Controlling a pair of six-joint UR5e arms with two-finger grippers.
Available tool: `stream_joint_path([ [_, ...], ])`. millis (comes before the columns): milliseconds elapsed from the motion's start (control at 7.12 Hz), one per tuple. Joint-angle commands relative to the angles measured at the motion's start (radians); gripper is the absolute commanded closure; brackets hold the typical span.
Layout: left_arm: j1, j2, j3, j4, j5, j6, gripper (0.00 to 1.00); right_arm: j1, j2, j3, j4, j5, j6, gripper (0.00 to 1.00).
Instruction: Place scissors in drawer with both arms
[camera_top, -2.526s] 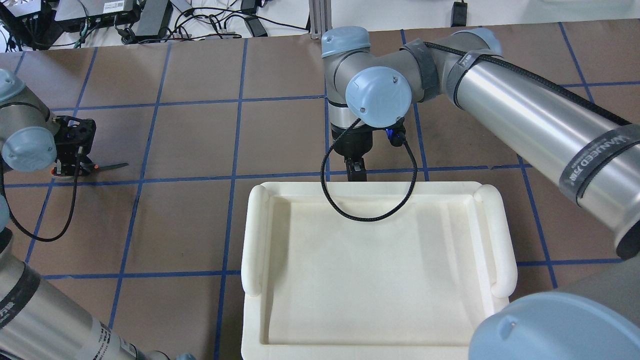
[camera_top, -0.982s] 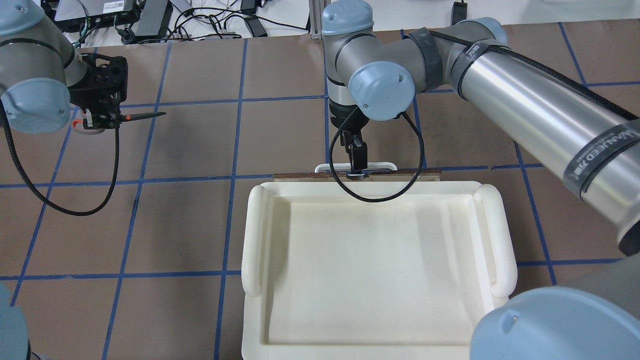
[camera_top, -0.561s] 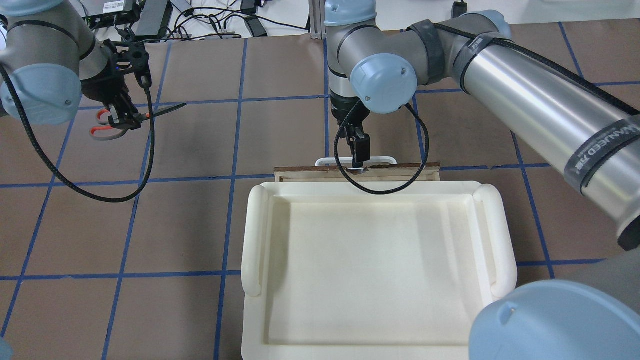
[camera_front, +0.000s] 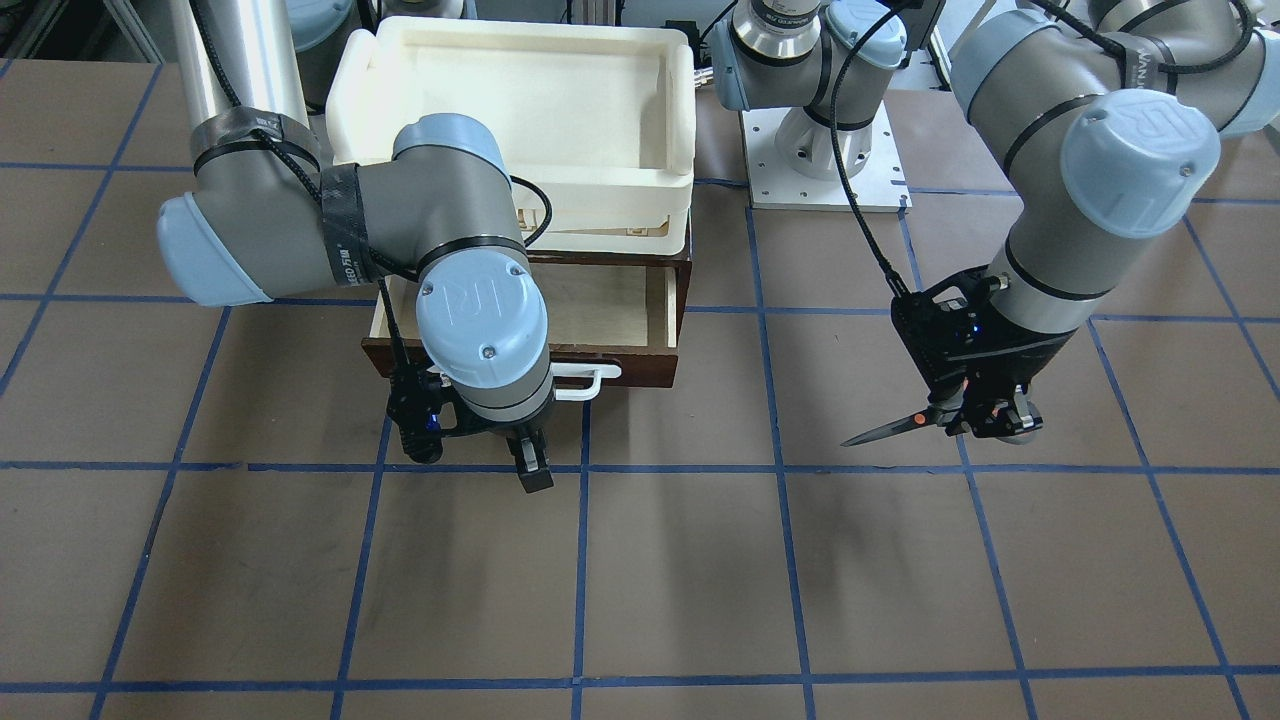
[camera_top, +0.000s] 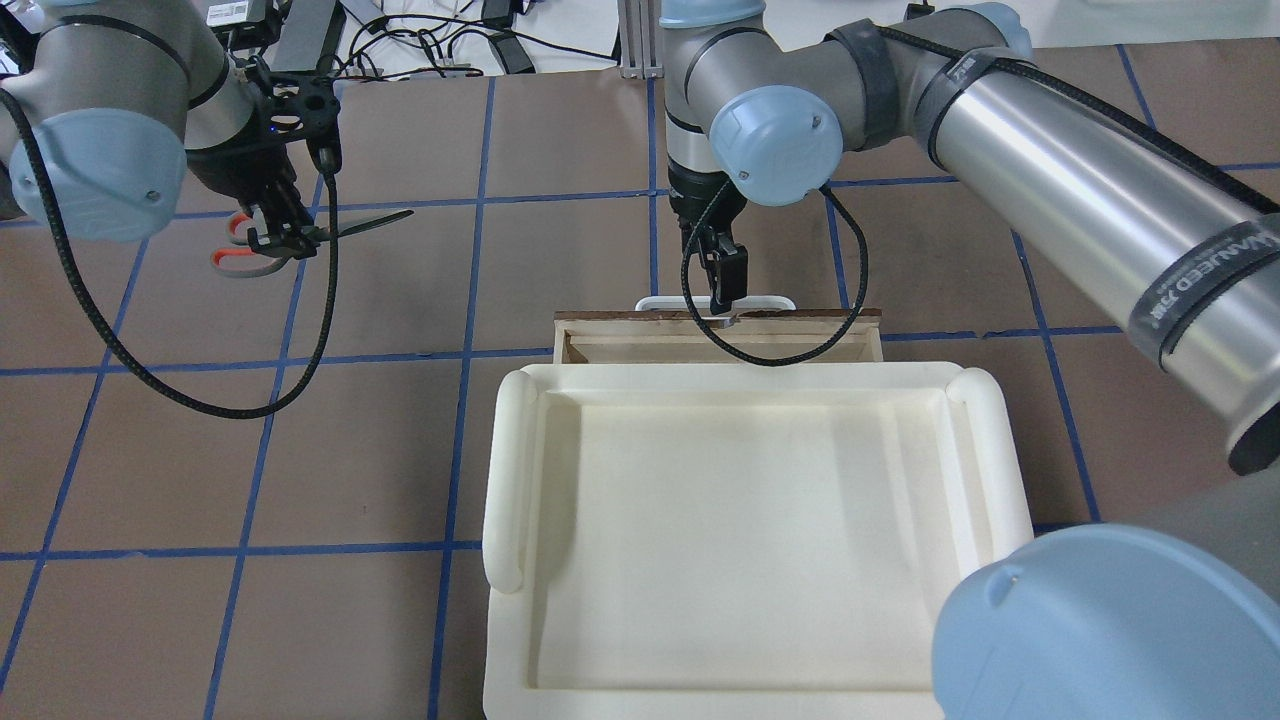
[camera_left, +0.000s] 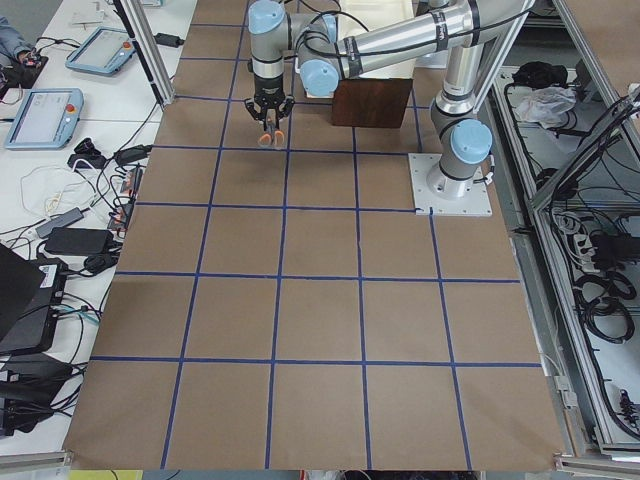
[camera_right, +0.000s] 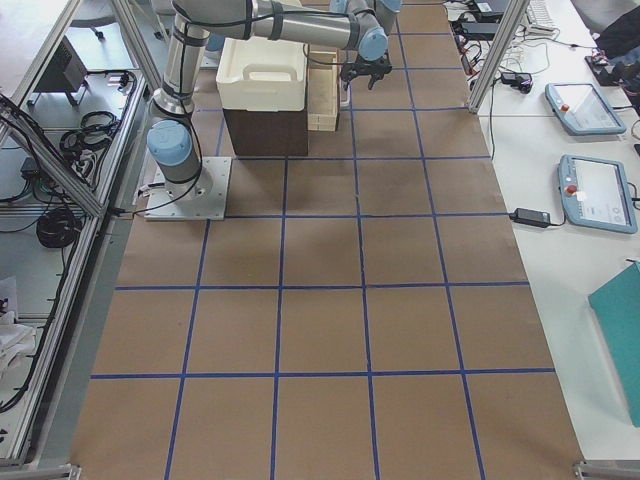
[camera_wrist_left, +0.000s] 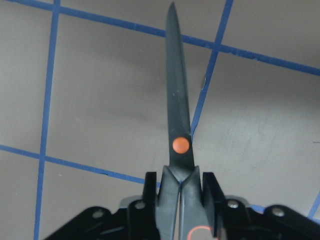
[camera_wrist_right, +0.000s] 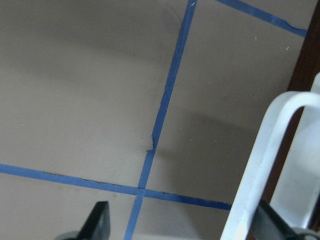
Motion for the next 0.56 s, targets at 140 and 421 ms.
stream_joint_path([
  [140,-0.084,0.018,0.000,0.009,-0.002,0.025,1.00,-0.006,0.027,-0.018,-0.037,0.001,-0.006,0.00],
  [421,-0.115,0.029,0.000,0.013,-0.018,0.027,1.00,-0.006,0.042,-0.045,-0.037,0.000,-0.006,0.00],
])
